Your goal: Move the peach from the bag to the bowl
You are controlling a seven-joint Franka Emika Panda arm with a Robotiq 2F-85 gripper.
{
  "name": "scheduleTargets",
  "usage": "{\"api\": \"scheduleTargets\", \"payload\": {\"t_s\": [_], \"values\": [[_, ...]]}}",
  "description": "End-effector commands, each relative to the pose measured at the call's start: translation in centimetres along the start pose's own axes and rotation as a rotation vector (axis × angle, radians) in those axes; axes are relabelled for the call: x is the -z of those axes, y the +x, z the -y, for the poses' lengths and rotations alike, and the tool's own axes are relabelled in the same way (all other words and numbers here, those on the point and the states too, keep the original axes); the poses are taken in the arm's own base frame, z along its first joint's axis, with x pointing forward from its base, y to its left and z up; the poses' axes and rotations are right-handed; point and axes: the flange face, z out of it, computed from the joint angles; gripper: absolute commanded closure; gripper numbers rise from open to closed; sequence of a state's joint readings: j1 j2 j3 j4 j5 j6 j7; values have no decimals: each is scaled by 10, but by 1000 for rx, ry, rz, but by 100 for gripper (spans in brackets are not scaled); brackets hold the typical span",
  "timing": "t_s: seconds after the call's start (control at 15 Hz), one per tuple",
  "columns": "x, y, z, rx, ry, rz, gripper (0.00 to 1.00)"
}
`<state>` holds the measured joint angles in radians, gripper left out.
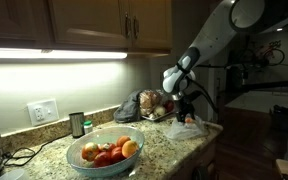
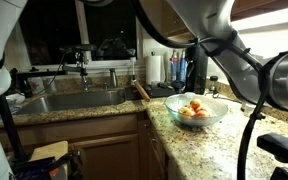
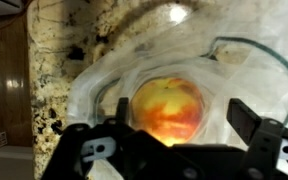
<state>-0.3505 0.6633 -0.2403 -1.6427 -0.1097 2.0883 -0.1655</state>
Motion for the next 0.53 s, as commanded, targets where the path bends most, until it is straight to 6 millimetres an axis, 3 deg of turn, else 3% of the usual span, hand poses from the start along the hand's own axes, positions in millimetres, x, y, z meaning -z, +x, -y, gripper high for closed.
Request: {"api": "scheduleTargets", "payload": {"t_s": [0.0,0.27,0.47], "values": [[1,-3,-5,-30,8,22,27],[2,-4,-7,-34,11,18,53],[4,-3,-7,-33,12,16,56]]}}
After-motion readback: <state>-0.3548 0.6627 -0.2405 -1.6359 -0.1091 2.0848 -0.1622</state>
